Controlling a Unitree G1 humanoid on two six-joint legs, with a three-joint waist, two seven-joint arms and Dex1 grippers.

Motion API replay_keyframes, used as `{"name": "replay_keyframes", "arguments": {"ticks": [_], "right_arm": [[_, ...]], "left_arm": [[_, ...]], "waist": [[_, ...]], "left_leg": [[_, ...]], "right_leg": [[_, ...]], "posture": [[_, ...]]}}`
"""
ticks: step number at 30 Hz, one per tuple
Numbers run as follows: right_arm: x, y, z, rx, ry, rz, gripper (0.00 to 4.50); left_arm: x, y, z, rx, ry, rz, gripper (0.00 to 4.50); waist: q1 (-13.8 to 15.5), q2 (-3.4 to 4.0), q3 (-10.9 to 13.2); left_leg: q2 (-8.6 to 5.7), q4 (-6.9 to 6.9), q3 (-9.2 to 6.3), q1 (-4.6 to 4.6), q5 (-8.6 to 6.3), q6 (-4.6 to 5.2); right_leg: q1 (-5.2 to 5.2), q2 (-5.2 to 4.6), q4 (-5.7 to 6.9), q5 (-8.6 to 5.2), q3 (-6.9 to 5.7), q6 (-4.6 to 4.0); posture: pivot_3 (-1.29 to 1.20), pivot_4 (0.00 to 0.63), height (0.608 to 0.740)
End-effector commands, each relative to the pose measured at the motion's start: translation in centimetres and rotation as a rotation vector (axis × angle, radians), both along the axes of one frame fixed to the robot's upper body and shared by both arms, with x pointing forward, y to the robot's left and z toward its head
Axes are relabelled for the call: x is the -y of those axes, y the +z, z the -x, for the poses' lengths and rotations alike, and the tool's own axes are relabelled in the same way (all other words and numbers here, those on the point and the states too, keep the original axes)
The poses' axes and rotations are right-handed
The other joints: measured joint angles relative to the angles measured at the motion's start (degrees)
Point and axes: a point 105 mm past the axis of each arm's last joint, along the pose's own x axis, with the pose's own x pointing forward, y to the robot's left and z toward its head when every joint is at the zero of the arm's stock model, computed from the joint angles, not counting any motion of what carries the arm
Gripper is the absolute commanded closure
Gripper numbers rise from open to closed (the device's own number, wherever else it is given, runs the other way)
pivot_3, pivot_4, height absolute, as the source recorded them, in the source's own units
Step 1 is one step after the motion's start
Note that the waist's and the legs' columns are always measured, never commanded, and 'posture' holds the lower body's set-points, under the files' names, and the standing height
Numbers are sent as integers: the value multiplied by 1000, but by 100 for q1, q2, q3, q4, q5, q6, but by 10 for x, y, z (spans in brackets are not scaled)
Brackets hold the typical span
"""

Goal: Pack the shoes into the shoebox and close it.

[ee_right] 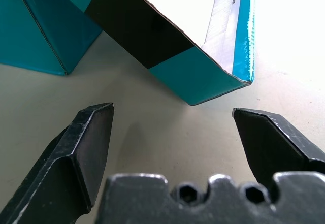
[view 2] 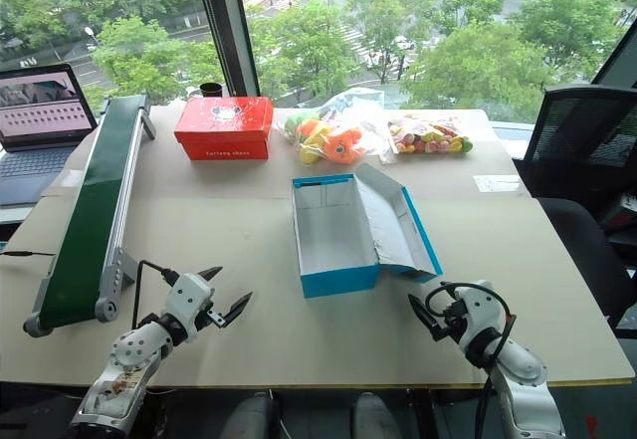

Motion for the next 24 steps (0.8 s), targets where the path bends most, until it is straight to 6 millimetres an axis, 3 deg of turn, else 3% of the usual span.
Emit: {"name": "replay_keyframes", "arguments": {"ticks": [1,6,10,13,16,18,20,22,24], "right_arm": [[16,14,1,65,-49,2,99],[67,47,0,126,-171,37,99],[74,101,-21,245,-182,15,99],[44,157,-48,351,-64,34,99],[4,190,-65,391,52,10,99],[-25,197,-73,372,139,11,99],[-68,199,-78,339,278,10,99],[-108,205,-77,342,412,-16,99],[-127,209,-77,344,481,-42,99]], "left_arm": [[7,19,-9,59,-13,30,0],[-1,69,-41,195,64,127,0],[-4,119,-59,341,87,159,0],[-16,161,-74,464,172,166,0],[-35,188,-80,536,283,176,0],[-50,203,-80,575,377,186,0],[-73,212,-79,584,500,210,0],[-94,210,-74,550,600,219,0],[-103,206,-69,519,638,243,0]], "waist": [[0,0,0],[123,0,2],[57,-3,3],[-46,-1,14],[-78,-2,14],[-66,-3,15],[-49,-10,19],[-36,-16,25],[-36,-17,29]], "left_leg": [[0,0,0,0,0,0],[-2,12,-1,-4,0,0],[-2,10,-2,-1,1,1],[-3,13,0,-2,1,1],[-4,11,-5,2,2,2],[-3,6,-9,1,1,2],[-4,6,-9,-7,-2,6],[-6,9,-13,-20,-2,6],[-6,13,-12,-27,-1,6]], "right_leg": [[0,0,0,0,0,0],[3,-1,1,4,-3,6],[3,3,1,5,1,8],[1,4,8,8,9,12],[1,11,10,12,16,16],[1,14,9,11,15,16],[-1,12,6,21,15,0],[-5,11,3,32,13,-19],[-16,11,8,33,14,-21]], "posture": [[0,150,739],[0,150,739],[0,150,739],[0,150,739],[0,150,739],[0,150,739],[0,150,739],[0,150,739],[0,150,739]]}}
